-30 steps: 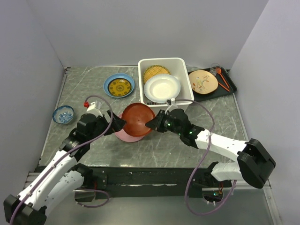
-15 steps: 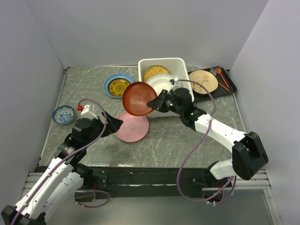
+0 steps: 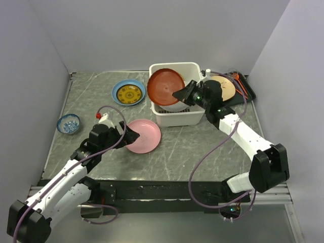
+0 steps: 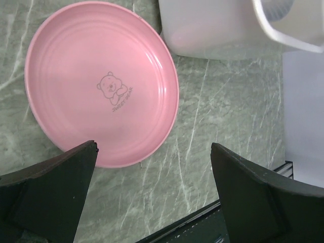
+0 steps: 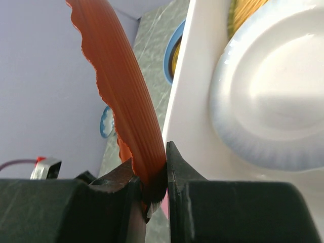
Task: Place the plates into the plastic bin on the countertop
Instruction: Place the plate in the plastic bin, then pick up the plate at the center of the board, then place the plate in the plastic bin.
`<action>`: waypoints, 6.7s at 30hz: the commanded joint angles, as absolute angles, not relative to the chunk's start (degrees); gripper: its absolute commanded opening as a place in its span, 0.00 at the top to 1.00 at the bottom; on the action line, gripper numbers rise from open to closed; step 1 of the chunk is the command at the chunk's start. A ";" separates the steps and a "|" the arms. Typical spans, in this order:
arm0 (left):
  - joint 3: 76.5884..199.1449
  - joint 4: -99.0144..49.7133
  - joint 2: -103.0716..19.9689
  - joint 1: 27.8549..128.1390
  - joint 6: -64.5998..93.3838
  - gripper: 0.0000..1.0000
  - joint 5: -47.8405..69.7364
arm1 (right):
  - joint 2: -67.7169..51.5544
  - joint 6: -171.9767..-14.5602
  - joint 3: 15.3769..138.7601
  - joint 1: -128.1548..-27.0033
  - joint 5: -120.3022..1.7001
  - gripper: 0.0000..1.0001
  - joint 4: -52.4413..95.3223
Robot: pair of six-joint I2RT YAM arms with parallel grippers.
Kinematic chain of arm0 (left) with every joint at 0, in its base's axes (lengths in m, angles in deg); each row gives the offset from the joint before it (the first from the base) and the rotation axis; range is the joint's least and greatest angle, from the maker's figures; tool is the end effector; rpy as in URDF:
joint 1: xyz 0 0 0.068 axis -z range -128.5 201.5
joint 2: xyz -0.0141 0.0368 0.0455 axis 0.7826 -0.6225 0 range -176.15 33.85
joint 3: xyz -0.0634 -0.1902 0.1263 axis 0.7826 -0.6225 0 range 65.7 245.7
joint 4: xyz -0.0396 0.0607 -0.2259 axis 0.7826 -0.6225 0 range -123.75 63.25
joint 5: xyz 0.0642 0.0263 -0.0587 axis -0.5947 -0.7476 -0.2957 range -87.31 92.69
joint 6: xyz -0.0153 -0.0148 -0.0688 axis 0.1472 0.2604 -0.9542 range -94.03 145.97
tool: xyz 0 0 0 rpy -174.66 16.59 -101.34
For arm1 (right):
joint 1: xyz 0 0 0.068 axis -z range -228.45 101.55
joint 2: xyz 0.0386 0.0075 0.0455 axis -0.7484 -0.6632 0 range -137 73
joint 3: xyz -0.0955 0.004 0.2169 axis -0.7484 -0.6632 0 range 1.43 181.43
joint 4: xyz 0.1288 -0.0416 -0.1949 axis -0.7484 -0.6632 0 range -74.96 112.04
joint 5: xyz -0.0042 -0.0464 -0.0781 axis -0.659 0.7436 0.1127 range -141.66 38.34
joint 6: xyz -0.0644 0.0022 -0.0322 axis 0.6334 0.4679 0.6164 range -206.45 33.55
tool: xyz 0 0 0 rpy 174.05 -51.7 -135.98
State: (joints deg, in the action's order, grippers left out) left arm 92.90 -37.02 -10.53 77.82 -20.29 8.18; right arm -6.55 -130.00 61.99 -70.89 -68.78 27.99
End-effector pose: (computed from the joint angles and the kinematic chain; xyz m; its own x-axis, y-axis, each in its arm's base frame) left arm 0.1796 -0.0951 0.2033 -0.6595 -0.4762 -0.5817 0.0592 0.7385 -0.6717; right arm 0.3012 0.1433 0.2925 -0.5850 0.4708 -0.6604 -0.3128 0.6203 0.7193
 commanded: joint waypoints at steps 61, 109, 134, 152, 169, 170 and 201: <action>90.57 -37.13 -19.58 77.86 -26.23 0.05 -4.87 | -2.86 -122.04 65.34 -62.78 -59.65 0.10 20.01; 94.70 -40.18 -26.80 77.86 -25.53 0.99 -8.03 | 7.97 -123.99 53.37 -66.38 -64.58 0.10 20.11; 100.59 -39.06 -10.09 77.95 -20.00 0.99 4.88 | 5.59 -125.30 51.71 -69.37 -79.86 0.10 23.88; 100.50 -38.44 -5.87 77.95 -20.52 0.99 6.91 | -1.97 -127.49 52.94 -75.52 -85.84 0.13 29.06; 100.77 -36.86 -7.89 77.95 -20.17 0.99 8.57 | -2.94 -129.26 51.97 -78.07 -86.73 0.49 31.97; 100.77 -36.77 -7.98 77.95 -20.17 0.99 8.84 | -2.76 -129.26 51.71 -78.07 -86.64 0.51 31.97; 99.89 -38.88 -2.62 77.95 -20.26 0.01 2.95 | 0.75 -127.85 51.53 -77.90 -82.87 1.00 28.28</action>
